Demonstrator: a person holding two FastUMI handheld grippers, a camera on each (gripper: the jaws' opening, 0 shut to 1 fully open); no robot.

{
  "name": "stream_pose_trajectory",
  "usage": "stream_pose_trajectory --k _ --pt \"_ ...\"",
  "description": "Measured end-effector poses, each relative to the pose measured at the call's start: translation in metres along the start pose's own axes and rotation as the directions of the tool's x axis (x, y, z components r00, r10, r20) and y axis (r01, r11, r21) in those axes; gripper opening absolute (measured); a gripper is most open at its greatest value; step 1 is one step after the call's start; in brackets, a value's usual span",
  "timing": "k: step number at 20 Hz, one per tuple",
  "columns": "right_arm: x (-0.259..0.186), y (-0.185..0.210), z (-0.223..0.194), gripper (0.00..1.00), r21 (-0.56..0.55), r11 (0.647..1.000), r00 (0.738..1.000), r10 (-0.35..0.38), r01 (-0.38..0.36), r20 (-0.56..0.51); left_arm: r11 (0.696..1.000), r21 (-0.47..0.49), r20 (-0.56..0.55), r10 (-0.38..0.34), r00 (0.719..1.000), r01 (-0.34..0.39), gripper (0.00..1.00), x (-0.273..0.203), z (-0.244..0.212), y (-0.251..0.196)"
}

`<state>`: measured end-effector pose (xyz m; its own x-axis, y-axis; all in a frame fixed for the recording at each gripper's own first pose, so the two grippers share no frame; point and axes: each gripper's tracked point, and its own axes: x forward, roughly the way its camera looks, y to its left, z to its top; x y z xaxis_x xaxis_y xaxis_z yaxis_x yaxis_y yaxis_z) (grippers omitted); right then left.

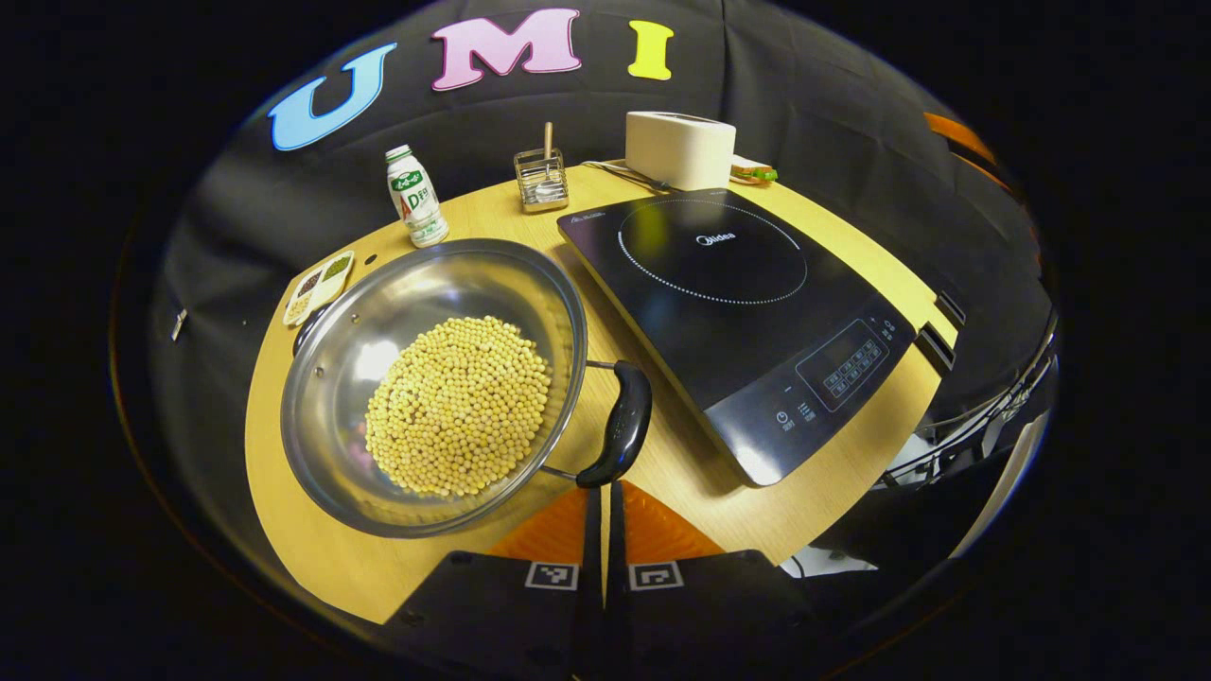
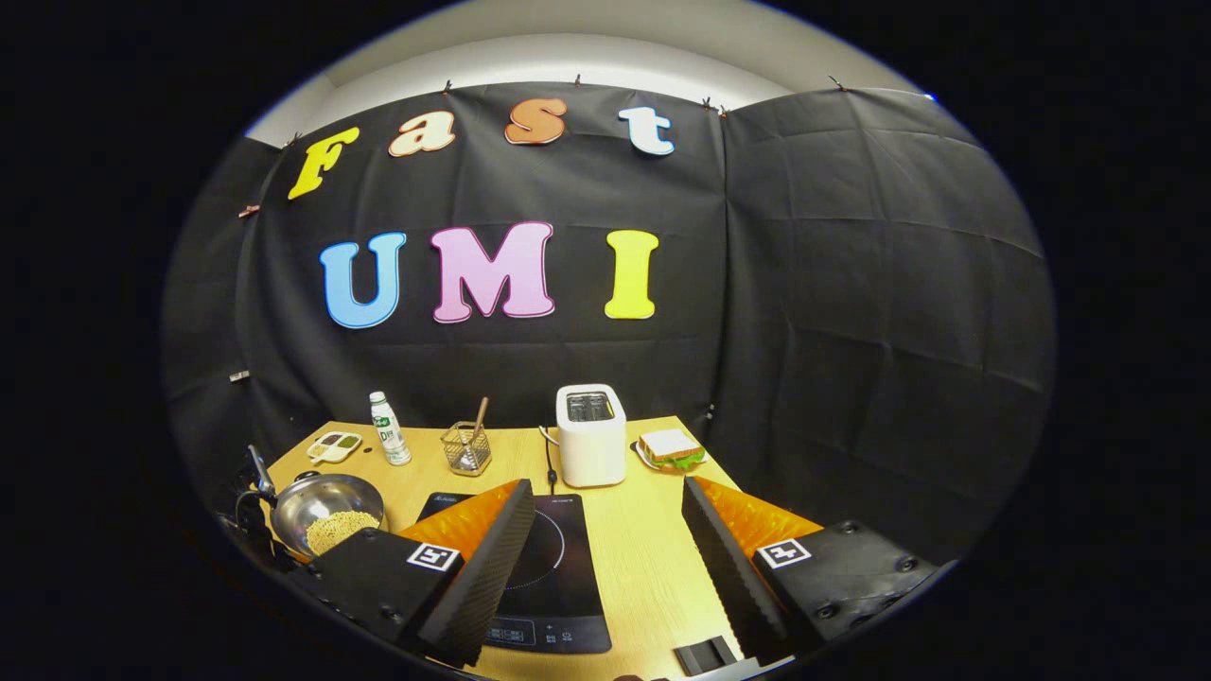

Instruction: First push the handle of the pot to place it horizontally, then grasp the pot with both hands and set it on the induction cooktop.

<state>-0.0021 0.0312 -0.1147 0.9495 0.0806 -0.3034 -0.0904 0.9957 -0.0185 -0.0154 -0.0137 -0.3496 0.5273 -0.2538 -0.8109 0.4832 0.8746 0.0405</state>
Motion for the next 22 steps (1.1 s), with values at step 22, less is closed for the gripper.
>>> stream_pose_trajectory --k 22 --pt "0.043 -0.021 -0.009 0.98 0.017 0.997 0.995 0.077 -0.076 -0.066 0.981 -0.188 0.073 0.049 0.996 -0.035 0.05 0.067 0.096 0.004"
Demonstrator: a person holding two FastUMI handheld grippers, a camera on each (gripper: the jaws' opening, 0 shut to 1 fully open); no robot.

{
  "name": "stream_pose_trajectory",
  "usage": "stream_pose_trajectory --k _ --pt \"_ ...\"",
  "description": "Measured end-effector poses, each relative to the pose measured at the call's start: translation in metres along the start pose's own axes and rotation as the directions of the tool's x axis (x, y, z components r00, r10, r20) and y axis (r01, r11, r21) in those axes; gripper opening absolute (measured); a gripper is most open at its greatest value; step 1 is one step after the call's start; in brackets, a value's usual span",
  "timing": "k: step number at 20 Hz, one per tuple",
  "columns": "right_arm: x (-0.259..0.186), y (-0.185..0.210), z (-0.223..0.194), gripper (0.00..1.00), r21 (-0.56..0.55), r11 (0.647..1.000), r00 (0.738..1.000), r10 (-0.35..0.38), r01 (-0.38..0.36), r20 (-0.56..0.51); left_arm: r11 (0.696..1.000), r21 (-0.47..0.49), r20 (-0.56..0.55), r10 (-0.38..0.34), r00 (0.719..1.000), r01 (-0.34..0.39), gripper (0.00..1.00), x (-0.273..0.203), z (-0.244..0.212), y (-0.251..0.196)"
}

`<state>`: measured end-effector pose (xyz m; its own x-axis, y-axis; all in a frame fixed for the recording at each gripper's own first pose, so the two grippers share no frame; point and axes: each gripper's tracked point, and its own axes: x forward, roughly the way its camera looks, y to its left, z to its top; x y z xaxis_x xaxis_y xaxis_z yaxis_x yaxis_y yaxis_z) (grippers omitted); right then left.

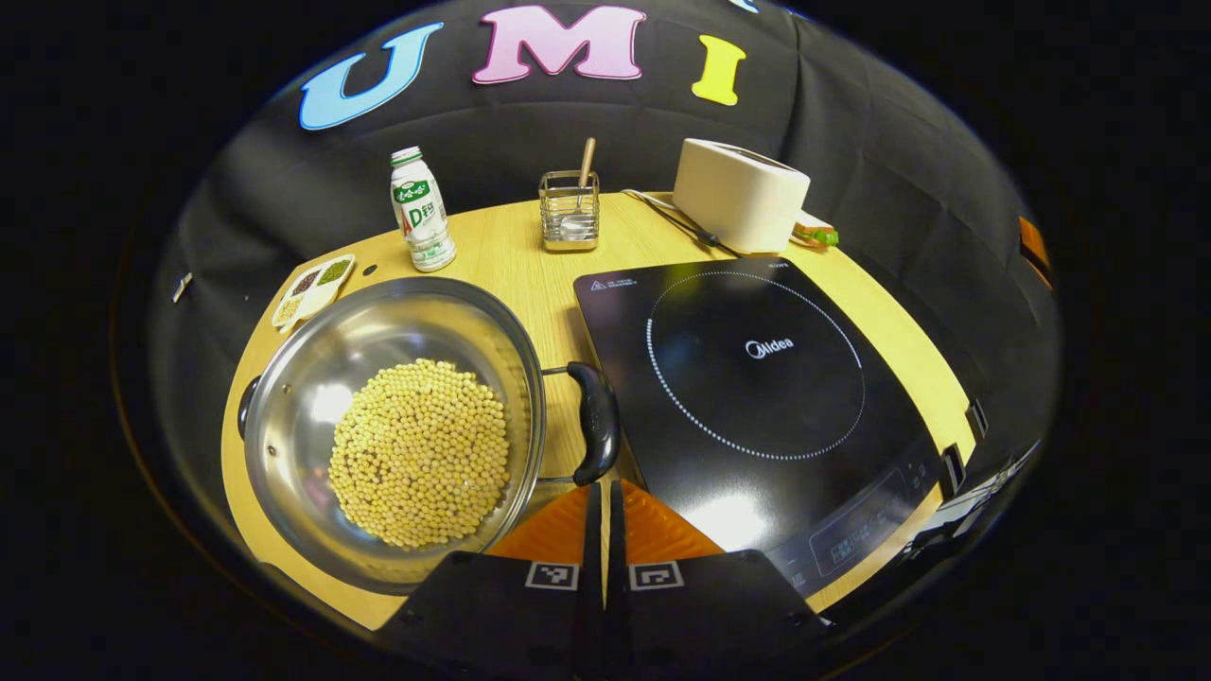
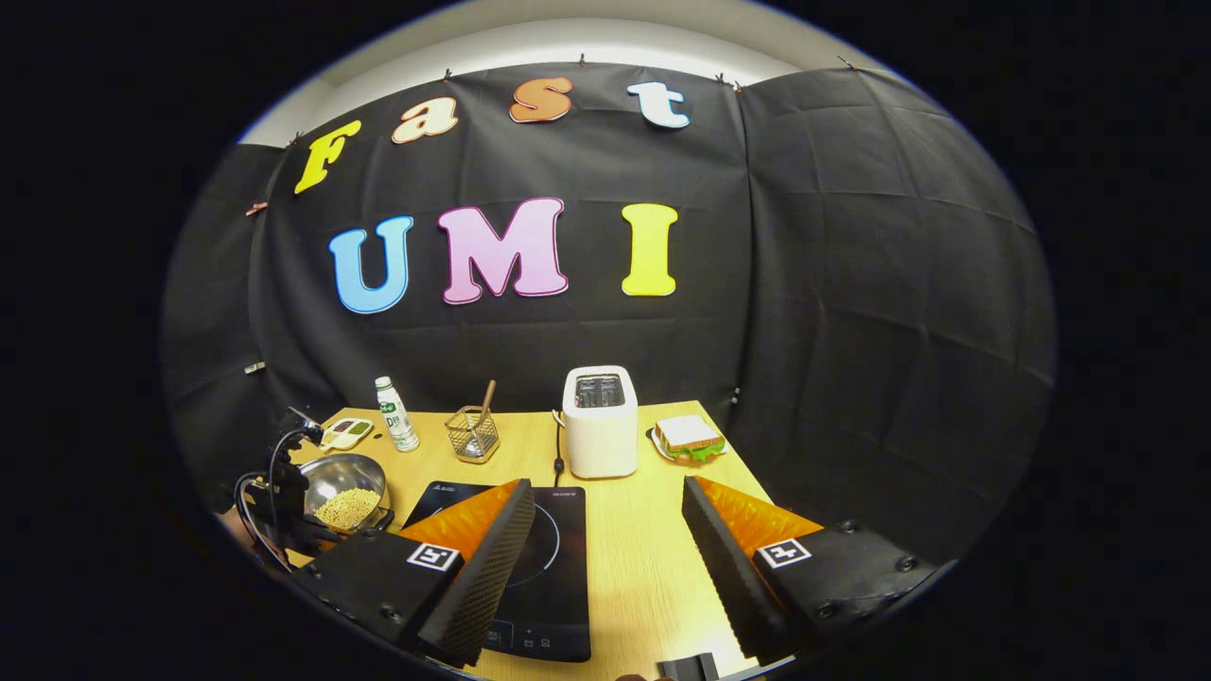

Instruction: First push the handle of the pot to place it horizontally, then grasp the pot with both hands and set it on the induction cooktop.

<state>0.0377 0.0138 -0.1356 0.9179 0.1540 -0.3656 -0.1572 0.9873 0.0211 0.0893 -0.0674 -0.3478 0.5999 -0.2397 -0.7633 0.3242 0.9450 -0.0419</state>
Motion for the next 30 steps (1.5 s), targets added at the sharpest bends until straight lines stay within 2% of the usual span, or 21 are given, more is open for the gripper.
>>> stream_pose_trajectory --k 10,16,18,20,24,28,30 --pt "0.002 -0.004 -0.002 0.98 -0.012 1.000 1.000 0.018 -0.018 -0.009 1.000 -0.018 0.029 0.014 0.999 -0.013 0.05 0.012 0.024 0.001" --pt "0.009 0.008 0.002 0.98 -0.005 0.994 0.994 0.105 -0.105 -0.007 0.999 -0.044 0.084 0.036 0.996 -0.032 0.05 -0.022 0.029 -0.018" --pt "0.015 0.014 0.002 0.98 -0.002 0.988 0.988 0.153 -0.153 -0.011 0.995 -0.080 0.123 0.075 0.990 -0.066 0.05 -0.041 0.034 -0.021" --pt "0.018 0.019 0.002 0.98 -0.008 0.979 0.979 0.202 -0.202 -0.007 0.984 -0.130 0.166 0.146 0.975 -0.126 0.05 -0.067 0.041 -0.015" --pt "0.025 0.028 0.001 0.99 -0.005 0.961 0.961 0.277 -0.277 -0.011 0.943 -0.254 0.300 0.287 0.910 -0.214 0.07 -0.125 0.068 -0.003" --pt "0.032 0.036 0.002 0.99 0.004 0.956 0.956 0.292 -0.292 -0.025 0.909 -0.364 0.392 0.350 0.851 -0.205 0.60 -0.172 0.086 0.017" --pt "0.035 0.047 0.003 0.98 0.004 0.955 0.954 0.297 -0.297 -0.027 0.896 -0.387 0.398 0.376 0.837 -0.218 0.99 -0.187 0.085 0.039"
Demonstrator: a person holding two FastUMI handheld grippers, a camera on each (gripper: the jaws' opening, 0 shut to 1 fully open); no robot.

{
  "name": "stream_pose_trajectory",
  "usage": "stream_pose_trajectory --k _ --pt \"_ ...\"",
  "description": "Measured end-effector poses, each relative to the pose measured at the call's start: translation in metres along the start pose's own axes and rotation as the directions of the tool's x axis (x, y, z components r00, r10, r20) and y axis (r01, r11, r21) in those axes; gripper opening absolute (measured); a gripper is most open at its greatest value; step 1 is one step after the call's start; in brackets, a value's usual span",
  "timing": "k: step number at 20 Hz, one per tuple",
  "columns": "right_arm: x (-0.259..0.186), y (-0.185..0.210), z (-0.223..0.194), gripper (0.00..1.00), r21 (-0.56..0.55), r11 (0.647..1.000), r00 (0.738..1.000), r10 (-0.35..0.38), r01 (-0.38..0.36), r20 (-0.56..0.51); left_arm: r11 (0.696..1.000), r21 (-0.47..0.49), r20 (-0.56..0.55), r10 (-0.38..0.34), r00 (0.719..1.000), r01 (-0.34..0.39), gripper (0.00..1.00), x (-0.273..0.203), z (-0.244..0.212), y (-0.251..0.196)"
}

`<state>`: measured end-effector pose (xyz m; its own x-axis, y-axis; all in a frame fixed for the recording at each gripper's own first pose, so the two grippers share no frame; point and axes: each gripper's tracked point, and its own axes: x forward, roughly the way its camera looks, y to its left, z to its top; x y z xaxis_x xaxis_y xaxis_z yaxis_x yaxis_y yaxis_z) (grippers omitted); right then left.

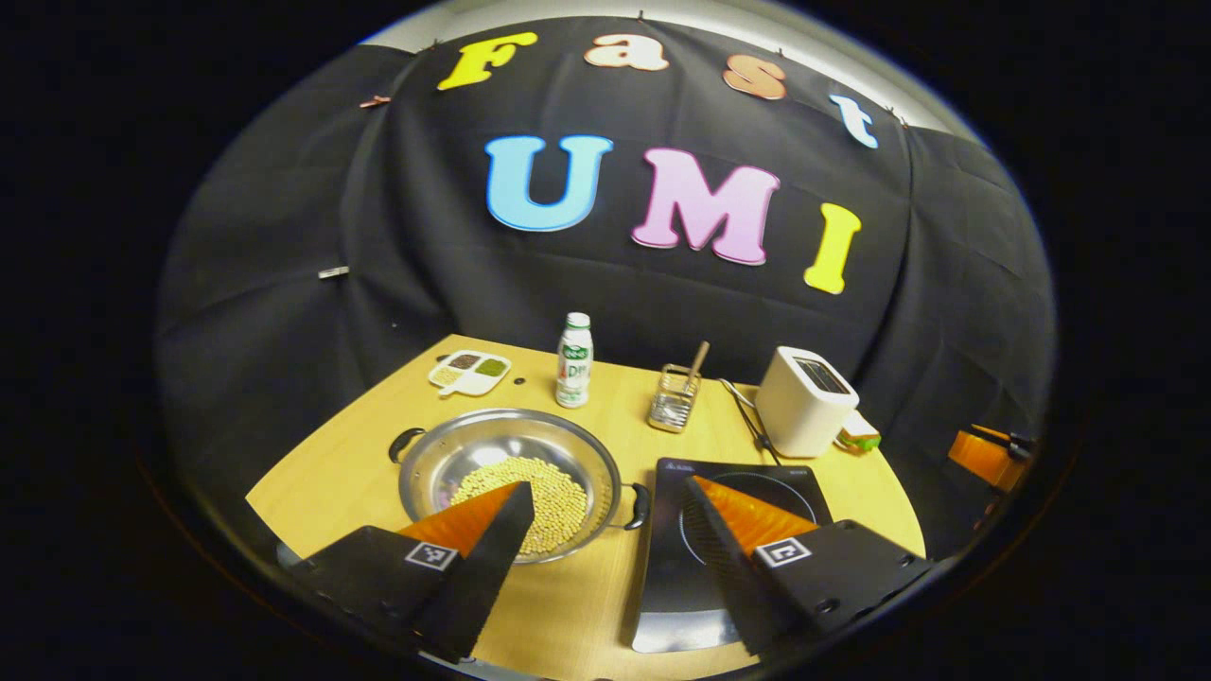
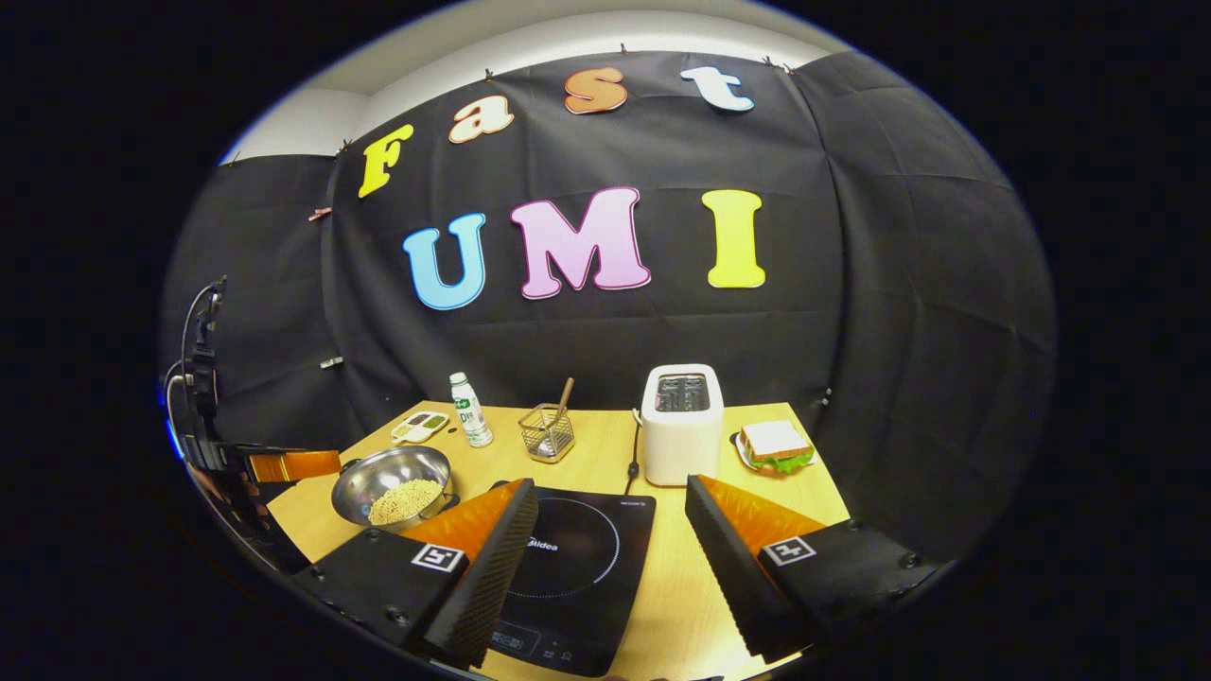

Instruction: First push the handle of the pot to place it horizontally, then grasp the pot with both hands and set it on the induction cooktop.

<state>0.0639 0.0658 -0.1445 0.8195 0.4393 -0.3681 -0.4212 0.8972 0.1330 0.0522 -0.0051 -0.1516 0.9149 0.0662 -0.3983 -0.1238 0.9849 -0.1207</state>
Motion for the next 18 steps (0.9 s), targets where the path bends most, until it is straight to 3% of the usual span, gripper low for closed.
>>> stream_pose_trajectory --k 6,12,15,18 --pt "0.031 0.050 -0.004 0.99 0.022 0.999 0.998 -0.022 0.023 -0.057 0.998 0.055 -0.019 0.024 1.000 -0.023 0.95 0.014 0.019 0.083" --pt "0.074 0.143 -0.028 0.99 0.108 0.994 0.985 0.004 0.015 -0.170 0.992 0.122 -0.076 -0.011 0.997 0.020 0.95 0.052 0.024 0.166" --pt "0.101 0.187 -0.057 0.99 0.105 0.994 0.969 0.020 0.006 -0.245 0.987 0.151 -0.112 -0.037 0.993 0.054 0.95 0.076 0.018 0.200" --pt "0.124 0.223 -0.096 0.99 0.094 0.996 0.935 0.041 -0.008 -0.352 0.986 0.145 -0.144 -0.066 0.987 0.087 0.95 0.100 0.010 0.223"
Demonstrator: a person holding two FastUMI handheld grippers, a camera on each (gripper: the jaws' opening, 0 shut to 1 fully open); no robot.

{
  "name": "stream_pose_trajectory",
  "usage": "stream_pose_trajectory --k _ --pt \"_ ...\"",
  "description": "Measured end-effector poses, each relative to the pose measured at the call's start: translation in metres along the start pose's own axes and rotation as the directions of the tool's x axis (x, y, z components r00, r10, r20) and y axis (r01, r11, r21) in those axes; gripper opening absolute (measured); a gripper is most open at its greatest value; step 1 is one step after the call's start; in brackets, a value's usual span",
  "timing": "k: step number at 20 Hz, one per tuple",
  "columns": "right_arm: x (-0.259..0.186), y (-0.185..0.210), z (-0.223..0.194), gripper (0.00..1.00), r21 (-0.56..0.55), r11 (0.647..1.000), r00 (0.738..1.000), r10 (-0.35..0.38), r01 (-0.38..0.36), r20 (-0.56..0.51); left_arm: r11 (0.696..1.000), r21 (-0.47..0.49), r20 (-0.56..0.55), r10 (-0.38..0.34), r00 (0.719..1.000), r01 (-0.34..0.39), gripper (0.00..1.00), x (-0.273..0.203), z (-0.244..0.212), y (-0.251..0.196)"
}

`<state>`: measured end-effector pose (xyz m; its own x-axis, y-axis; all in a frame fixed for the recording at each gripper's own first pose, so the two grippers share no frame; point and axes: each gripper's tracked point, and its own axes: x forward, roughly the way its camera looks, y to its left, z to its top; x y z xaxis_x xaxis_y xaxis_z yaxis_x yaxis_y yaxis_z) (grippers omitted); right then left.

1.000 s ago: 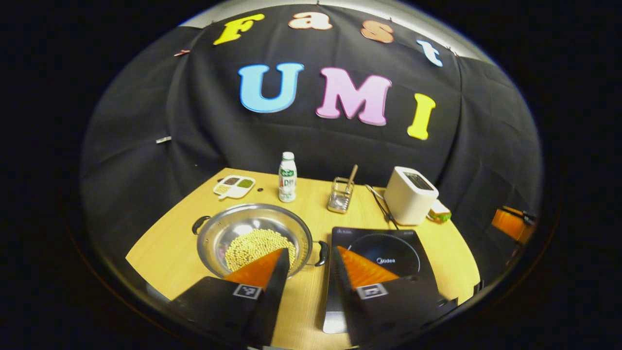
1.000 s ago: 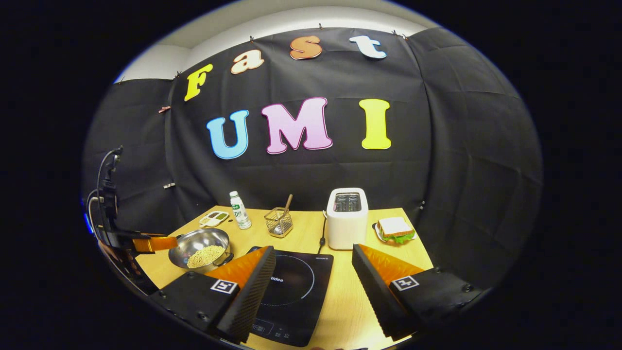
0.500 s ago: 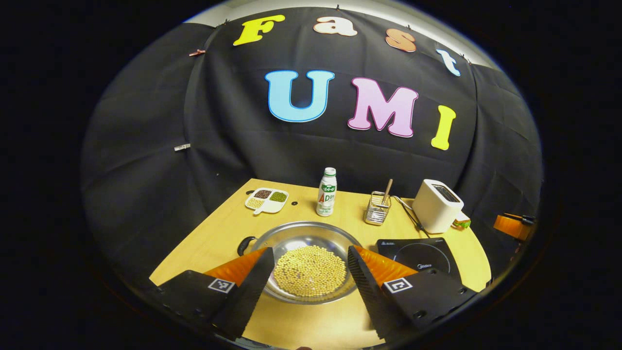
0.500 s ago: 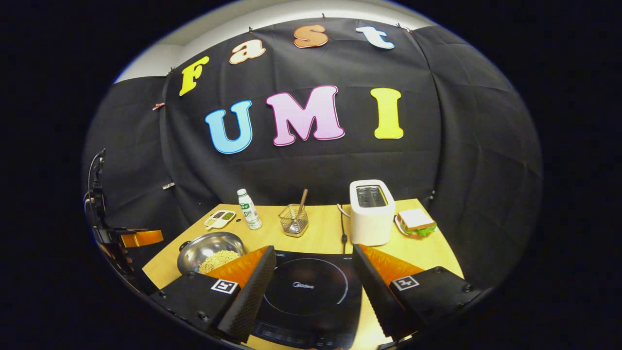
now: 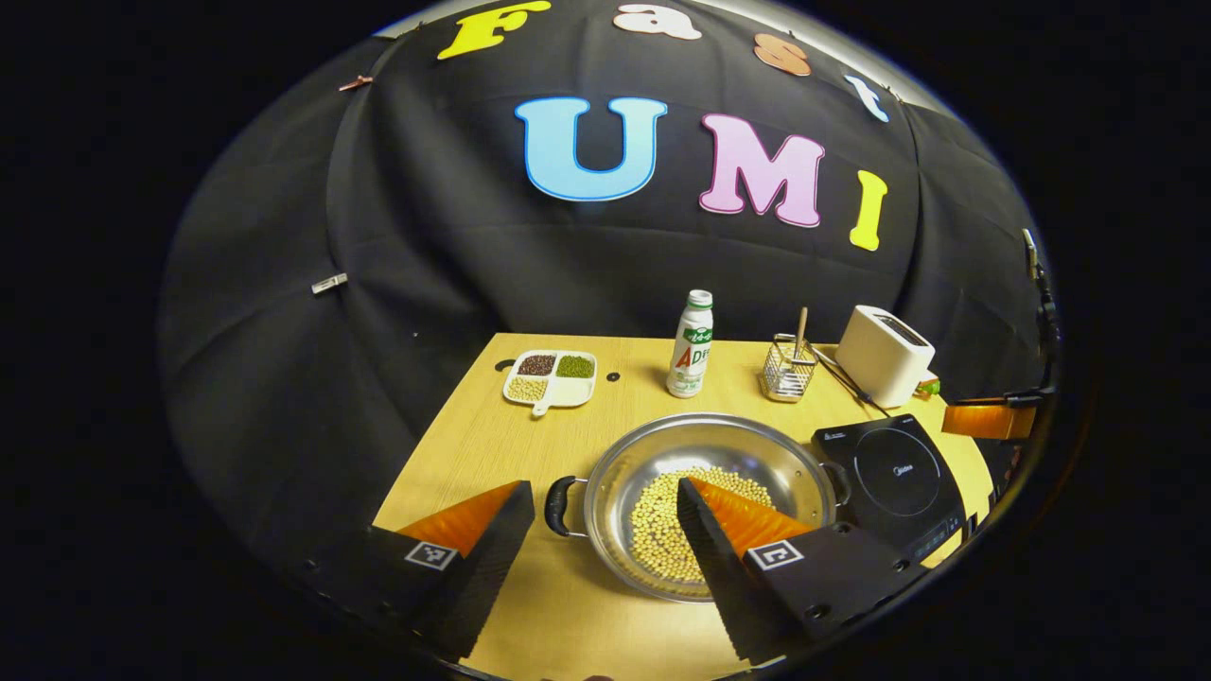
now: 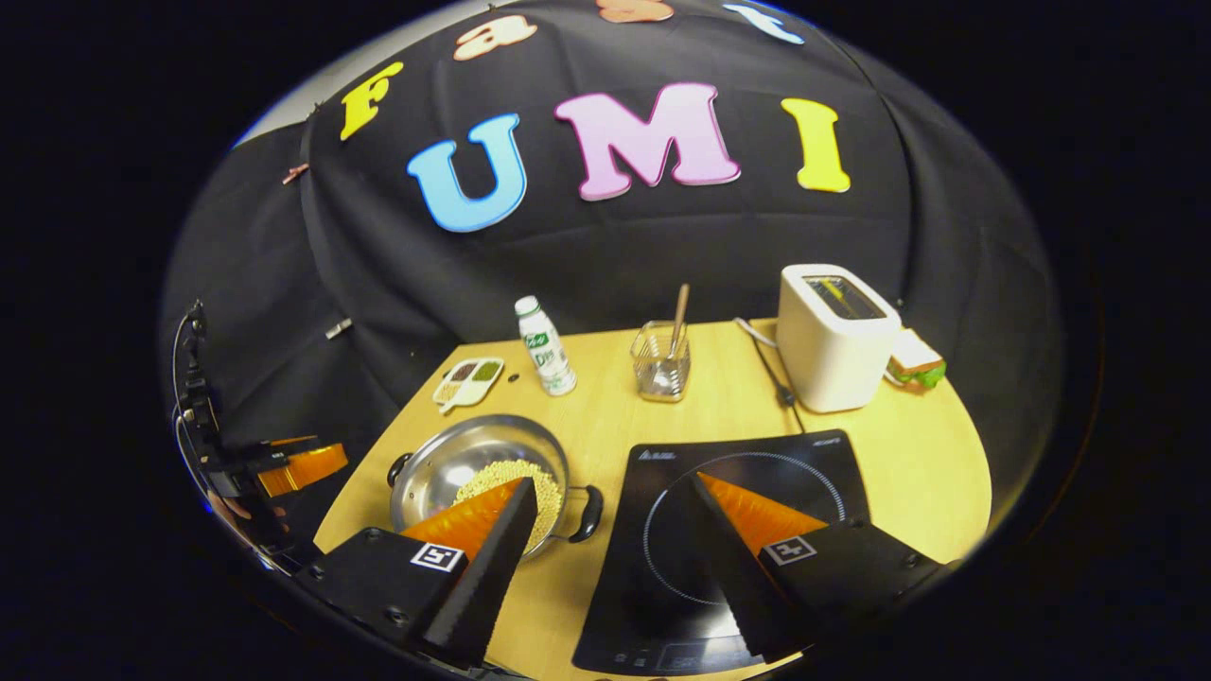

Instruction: First push the handle of the pot to place it horizontally, then grasp the pot with both hands and set it on the induction cooktop.

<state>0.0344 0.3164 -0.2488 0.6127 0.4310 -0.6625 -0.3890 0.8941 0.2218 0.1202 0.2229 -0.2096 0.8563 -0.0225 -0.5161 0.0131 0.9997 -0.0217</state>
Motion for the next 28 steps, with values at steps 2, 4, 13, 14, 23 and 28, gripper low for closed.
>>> stream_pose_trajectory --k 2,4,13,14,23,28 --pt "0.020 0.015 -0.017 0.99 0.000 1.000 0.998 0.003 -0.003 -0.059 1.000 -0.003 -0.018 -0.023 1.000 0.023 0.95 0.018 -0.008 0.011" --pt "0.042 0.024 -0.028 0.99 0.011 1.000 0.995 0.008 -0.007 -0.104 0.999 0.004 -0.040 -0.046 0.998 0.046 0.95 0.035 -0.017 0.021" --pt "0.107 0.023 -0.062 0.99 0.082 0.995 0.973 -0.030 0.050 -0.229 0.989 0.005 -0.146 -0.142 0.979 0.145 0.95 0.112 -0.056 0.038" --pt "0.110 0.022 -0.065 0.99 0.082 0.995 0.971 -0.038 0.059 -0.235 0.988 -0.001 -0.155 -0.155 0.976 0.157 0.96 0.116 -0.059 0.038" --pt "0.133 0.031 -0.084 0.98 0.084 0.994 0.958 -0.036 0.063 -0.283 0.968 0.006 -0.235 -0.241 0.942 0.249 0.94 0.150 -0.083 0.025" --pt "0.149 0.029 -0.097 0.95 0.053 0.996 0.947 -0.057 0.078 -0.315 0.966 -0.012 -0.272 -0.253 0.929 0.260 0.85 0.159 -0.096 0.030"
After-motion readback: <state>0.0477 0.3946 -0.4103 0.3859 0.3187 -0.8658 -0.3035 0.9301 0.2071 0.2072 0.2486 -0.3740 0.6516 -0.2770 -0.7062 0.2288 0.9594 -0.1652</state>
